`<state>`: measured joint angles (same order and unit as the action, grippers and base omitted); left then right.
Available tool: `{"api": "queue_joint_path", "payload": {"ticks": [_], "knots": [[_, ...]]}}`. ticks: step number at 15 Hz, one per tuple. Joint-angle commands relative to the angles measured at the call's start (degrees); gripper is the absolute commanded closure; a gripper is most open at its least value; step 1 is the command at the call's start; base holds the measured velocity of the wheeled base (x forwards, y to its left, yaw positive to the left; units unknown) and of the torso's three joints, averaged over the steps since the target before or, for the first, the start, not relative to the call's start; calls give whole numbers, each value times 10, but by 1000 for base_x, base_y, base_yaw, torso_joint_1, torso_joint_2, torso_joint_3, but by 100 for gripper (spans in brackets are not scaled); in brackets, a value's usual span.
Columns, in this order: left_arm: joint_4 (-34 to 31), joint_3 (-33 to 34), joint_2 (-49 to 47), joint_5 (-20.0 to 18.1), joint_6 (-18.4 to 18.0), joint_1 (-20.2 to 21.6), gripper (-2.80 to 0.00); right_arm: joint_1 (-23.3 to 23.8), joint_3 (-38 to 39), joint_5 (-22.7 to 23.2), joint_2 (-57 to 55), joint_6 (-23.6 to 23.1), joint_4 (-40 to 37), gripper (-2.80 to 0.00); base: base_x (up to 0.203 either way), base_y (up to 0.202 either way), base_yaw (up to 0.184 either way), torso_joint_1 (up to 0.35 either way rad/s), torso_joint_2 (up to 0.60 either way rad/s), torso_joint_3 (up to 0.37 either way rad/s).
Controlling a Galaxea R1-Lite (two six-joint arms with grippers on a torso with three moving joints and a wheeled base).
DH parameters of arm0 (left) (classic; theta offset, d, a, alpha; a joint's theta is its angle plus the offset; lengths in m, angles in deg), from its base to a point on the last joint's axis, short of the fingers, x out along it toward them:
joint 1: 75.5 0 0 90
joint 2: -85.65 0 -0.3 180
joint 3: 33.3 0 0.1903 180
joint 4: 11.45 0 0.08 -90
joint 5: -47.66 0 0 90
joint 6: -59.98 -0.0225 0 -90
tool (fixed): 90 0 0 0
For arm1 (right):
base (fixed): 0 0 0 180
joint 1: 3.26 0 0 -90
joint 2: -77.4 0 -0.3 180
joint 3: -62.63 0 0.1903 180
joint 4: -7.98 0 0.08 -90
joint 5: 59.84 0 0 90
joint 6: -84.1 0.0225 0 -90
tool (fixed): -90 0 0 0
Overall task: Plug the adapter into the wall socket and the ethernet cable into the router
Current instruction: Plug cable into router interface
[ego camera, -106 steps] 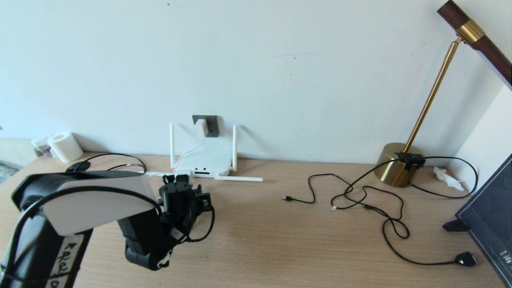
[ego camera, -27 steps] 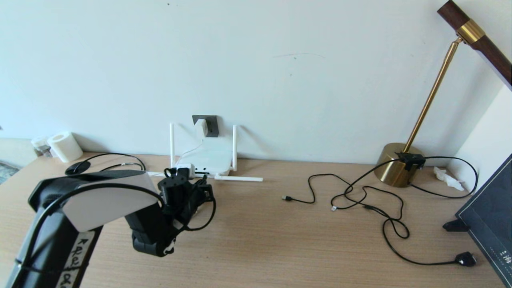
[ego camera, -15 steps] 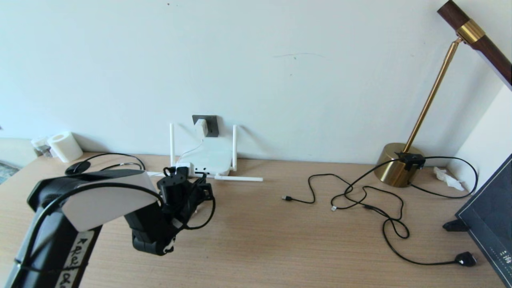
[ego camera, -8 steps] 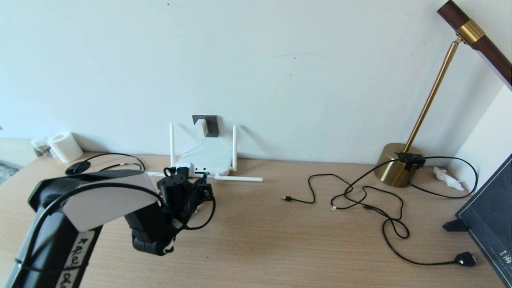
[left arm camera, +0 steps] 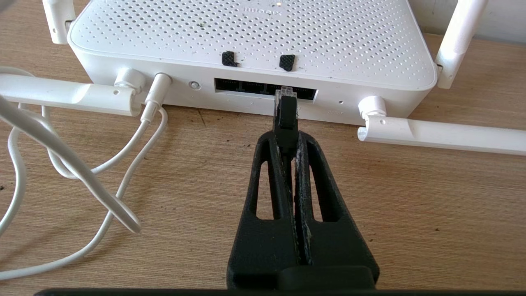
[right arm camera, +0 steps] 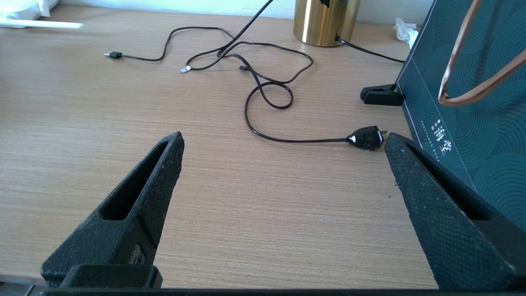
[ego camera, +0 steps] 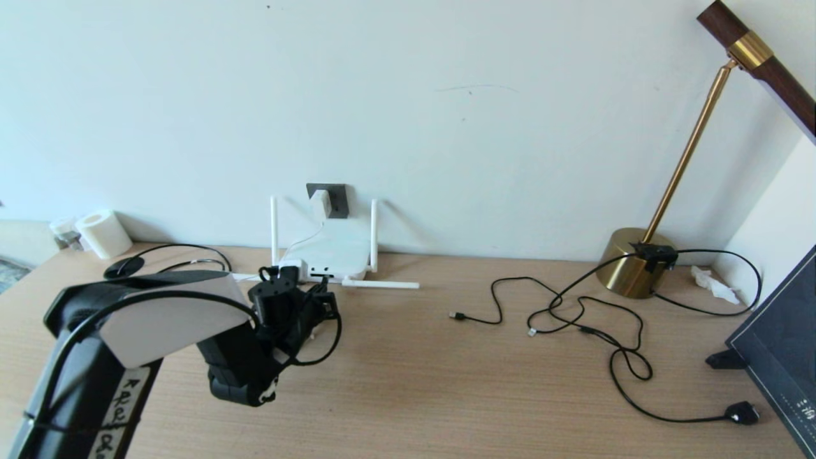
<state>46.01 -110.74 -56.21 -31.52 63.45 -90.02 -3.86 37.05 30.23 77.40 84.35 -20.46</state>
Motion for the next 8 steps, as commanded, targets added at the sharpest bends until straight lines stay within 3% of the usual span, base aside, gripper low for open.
{"api": "queue_joint_path", "payload": {"ticks": [1,8], "knots": [[5,-2,-2,1,0,0,0,0,0,0,0,0,0,-280,0,0,0,0,0,0],[5,-5,-2,1,0,0,0,0,0,0,-1,0,0,-280,0,0,0,0,0,0]]}}
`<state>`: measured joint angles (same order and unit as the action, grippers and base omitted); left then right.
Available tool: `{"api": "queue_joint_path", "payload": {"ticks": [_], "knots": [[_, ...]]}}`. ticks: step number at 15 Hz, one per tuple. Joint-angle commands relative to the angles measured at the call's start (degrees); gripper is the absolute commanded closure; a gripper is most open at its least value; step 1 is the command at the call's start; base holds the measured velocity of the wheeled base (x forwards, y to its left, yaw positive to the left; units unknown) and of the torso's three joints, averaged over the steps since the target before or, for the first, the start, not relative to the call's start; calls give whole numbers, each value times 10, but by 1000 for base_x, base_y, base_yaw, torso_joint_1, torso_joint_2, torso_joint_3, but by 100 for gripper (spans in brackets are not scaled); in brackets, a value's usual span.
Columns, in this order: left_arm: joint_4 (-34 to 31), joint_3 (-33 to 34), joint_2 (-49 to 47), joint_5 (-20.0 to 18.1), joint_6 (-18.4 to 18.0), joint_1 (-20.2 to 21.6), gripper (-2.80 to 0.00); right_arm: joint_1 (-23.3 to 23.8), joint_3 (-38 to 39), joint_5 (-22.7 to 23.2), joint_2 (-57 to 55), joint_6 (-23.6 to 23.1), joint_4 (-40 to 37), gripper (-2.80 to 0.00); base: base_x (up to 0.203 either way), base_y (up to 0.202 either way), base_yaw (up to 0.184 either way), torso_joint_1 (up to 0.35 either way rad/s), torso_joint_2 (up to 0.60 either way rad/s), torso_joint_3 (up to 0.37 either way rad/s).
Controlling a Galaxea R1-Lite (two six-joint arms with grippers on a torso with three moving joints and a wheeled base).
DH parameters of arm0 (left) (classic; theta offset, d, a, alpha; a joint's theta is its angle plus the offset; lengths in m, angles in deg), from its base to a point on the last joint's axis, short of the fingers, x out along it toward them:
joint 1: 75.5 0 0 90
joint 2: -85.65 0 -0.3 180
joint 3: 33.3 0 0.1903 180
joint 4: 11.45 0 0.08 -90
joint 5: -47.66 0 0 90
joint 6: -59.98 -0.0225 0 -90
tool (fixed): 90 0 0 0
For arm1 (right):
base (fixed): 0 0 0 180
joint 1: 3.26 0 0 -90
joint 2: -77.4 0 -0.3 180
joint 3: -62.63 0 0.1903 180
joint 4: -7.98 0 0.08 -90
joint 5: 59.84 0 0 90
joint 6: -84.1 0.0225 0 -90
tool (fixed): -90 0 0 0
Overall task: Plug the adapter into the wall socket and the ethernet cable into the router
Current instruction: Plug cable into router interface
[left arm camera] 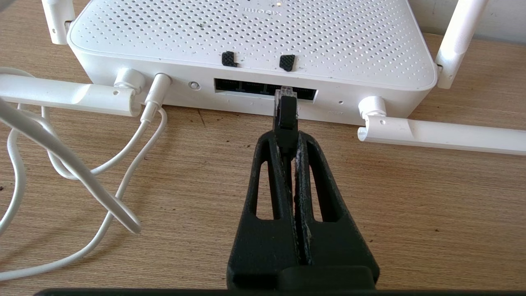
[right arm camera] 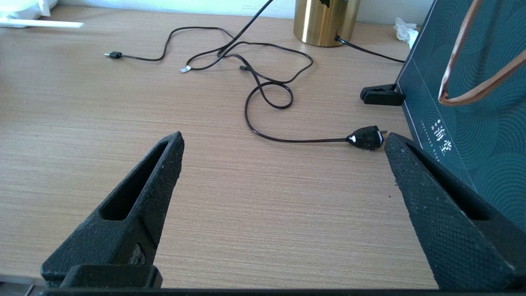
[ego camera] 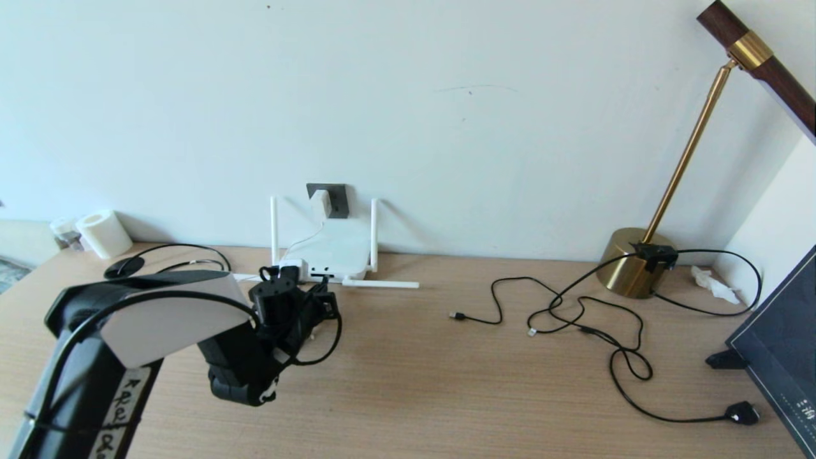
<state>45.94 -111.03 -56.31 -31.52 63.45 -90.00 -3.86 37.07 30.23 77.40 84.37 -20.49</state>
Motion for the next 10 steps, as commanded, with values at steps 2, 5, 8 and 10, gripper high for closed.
{"api": "queue_joint_path", "payload": {"ticks": [2,5,8,10], "knots": [[4,-6,0,1,0,0,0,0,0,0,-1,0,0,-280,0,0,0,0,0,0],[3,-14,-1,1,0,0,0,0,0,0,-1,0,0,-280,0,0,0,0,0,0],[3,-15,-3,1,0,0,0,0,0,0,-1,0,0,-280,0,0,0,0,0,0],[3,-14,-5,1,1,3,0,0,0,0,-1,0,0,-280,0,0,0,0,0,0]]}}
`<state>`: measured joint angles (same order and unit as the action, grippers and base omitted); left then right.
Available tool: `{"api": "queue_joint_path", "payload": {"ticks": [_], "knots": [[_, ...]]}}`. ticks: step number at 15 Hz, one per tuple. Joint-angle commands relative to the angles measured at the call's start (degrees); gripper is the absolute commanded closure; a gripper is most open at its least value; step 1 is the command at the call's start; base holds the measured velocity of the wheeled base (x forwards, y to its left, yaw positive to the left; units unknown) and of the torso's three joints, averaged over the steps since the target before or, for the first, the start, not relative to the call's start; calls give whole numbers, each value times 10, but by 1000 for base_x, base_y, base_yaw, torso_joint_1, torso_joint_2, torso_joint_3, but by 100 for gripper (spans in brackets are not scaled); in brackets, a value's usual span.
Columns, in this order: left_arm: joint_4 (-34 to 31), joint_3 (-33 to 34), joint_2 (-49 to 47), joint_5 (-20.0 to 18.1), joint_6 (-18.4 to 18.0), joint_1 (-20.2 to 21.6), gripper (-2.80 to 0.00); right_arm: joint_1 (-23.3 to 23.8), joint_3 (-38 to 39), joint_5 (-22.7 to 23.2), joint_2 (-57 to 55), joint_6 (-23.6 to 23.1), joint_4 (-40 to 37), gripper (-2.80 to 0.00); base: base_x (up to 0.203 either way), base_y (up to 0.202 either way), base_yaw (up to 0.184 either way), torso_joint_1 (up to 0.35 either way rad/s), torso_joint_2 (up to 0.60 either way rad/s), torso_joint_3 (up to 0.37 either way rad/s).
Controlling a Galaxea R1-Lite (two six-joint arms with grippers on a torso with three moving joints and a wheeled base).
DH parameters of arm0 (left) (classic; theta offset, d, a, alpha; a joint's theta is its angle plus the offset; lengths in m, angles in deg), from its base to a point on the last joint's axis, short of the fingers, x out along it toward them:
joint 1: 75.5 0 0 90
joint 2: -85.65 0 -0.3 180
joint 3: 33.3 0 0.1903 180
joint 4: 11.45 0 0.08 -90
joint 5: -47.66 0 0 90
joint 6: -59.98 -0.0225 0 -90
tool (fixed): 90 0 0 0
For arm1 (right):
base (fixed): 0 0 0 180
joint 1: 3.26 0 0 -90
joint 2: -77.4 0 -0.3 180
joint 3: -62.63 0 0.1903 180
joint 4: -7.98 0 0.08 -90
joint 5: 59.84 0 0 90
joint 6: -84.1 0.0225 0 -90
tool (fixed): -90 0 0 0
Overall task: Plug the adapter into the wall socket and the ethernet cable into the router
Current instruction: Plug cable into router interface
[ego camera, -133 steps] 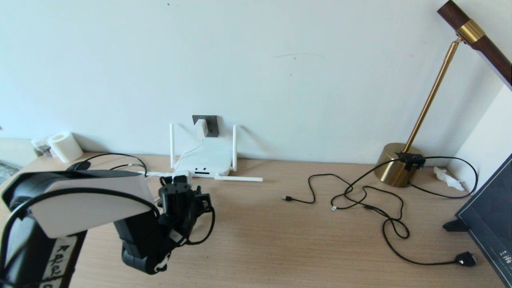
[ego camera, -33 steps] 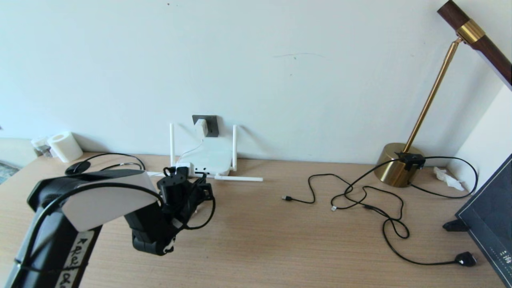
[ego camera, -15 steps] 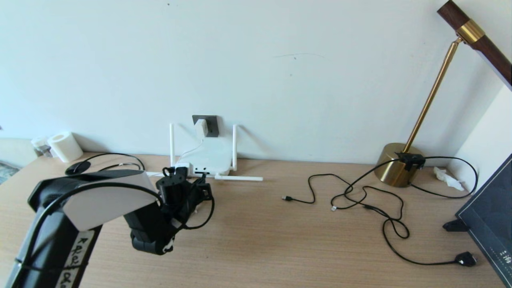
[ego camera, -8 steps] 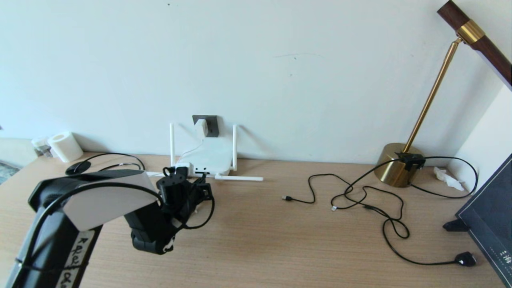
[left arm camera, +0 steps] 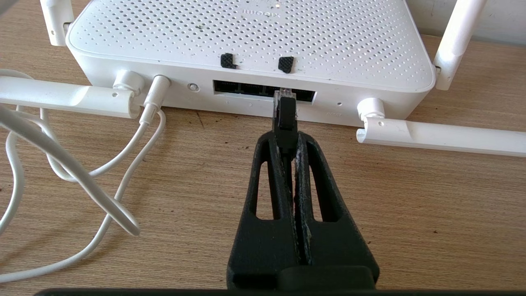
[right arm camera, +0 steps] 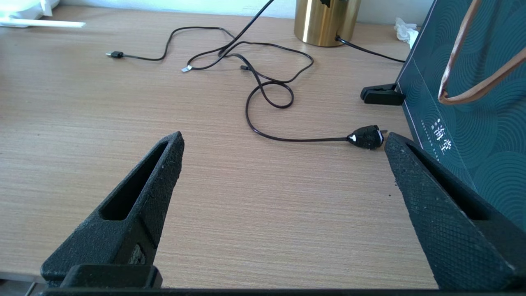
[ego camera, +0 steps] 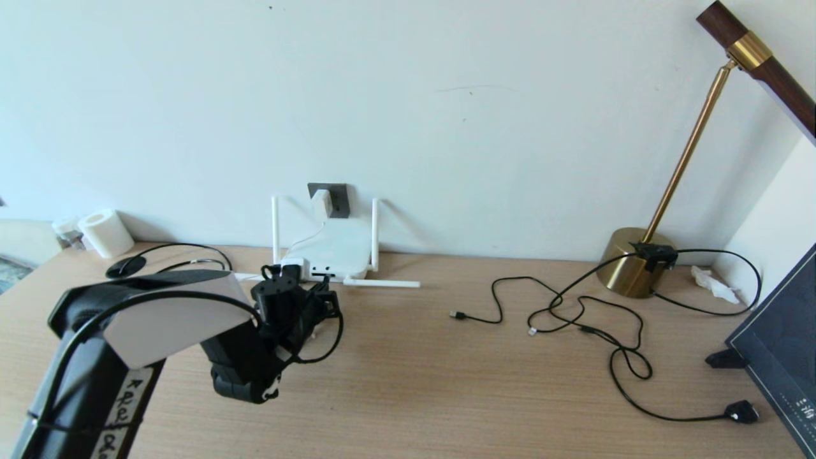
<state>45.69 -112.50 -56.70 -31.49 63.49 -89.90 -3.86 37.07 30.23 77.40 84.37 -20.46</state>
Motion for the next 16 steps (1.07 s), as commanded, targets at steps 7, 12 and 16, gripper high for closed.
{"api": "queue_joint_path", "payload": {"ticks": [7,12,16], "knots": [[6,1,-1,0,1,3,0,0,0,0,-1,0,0,-280,0,0,0,0,0,0],[6,1,-1,0,1,7,0,0,0,0,0,0,0,-280,0,0,0,0,0,0],[7,4,-1,0,2,8,0,0,0,0,-1,0,0,-280,0,0,0,0,0,0]]}}
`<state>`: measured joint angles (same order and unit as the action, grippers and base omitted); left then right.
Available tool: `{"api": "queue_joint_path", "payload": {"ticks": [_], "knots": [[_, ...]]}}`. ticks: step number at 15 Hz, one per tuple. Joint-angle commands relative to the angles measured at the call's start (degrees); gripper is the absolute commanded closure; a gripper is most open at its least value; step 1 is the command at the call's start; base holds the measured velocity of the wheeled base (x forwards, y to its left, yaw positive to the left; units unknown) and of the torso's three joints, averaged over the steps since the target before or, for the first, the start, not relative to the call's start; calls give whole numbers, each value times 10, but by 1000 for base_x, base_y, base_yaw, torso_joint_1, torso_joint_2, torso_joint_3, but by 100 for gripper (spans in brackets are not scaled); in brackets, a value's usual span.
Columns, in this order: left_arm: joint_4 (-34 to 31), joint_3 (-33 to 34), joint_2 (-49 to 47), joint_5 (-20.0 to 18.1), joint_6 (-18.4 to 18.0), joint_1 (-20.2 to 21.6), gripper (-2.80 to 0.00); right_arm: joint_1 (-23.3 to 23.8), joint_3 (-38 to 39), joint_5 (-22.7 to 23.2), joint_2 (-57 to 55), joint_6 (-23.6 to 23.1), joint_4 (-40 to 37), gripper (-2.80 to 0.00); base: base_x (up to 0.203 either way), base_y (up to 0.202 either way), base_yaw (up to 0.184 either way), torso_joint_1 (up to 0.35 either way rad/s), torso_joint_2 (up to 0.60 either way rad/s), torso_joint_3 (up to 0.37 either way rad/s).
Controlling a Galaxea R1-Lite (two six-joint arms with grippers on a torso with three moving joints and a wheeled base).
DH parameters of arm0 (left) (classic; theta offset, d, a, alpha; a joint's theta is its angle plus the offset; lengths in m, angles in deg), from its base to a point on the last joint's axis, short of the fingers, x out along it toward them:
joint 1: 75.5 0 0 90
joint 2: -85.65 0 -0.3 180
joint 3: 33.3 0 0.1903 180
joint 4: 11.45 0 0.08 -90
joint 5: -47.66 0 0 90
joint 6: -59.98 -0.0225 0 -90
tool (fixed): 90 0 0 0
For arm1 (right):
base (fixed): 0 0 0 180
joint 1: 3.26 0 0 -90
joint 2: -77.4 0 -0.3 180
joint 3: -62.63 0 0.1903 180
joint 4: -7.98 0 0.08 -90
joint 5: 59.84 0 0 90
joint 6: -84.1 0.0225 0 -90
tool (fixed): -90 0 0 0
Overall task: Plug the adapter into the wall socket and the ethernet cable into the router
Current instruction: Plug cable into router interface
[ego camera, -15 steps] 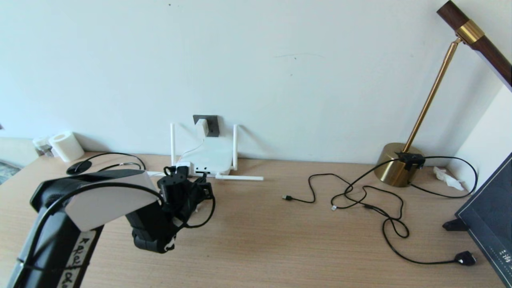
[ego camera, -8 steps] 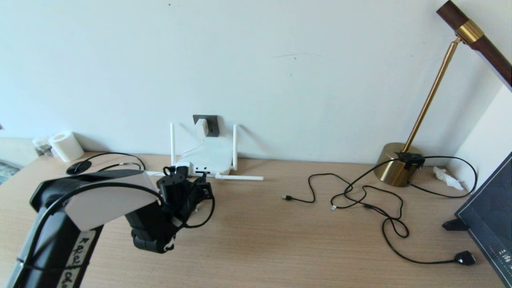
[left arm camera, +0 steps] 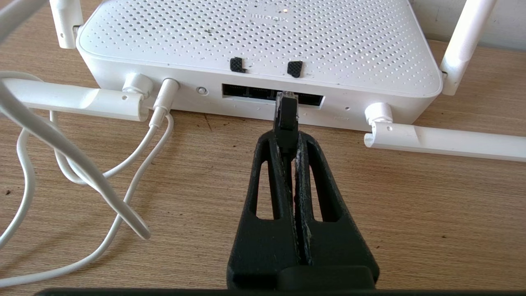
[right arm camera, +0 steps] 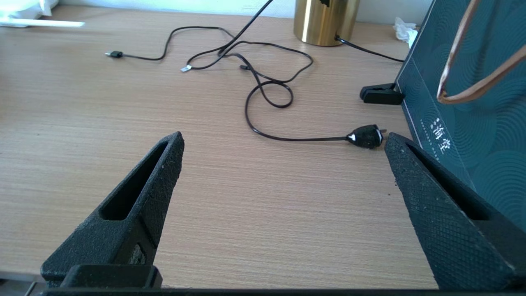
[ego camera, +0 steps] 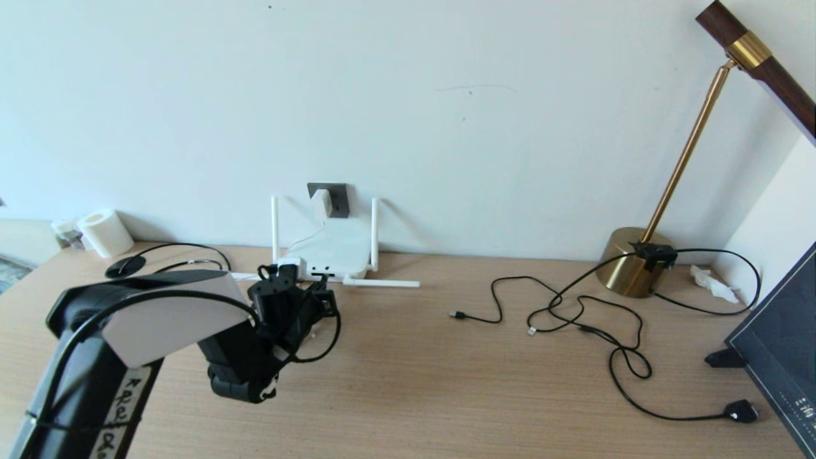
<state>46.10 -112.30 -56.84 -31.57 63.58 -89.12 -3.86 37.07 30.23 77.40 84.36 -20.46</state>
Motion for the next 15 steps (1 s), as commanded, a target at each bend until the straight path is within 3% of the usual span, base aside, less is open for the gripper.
{"api": "queue_joint_path", "payload": {"ticks": [1,15], "knots": [[4,2,0,1,1,-1,0,0,0,0,-1,0,0,-280,0,0,0,0,0,0],[2,-3,-2,-10,1,1,0,0,0,0,-1,0,0,-280,0,0,0,0,0,0]]}}
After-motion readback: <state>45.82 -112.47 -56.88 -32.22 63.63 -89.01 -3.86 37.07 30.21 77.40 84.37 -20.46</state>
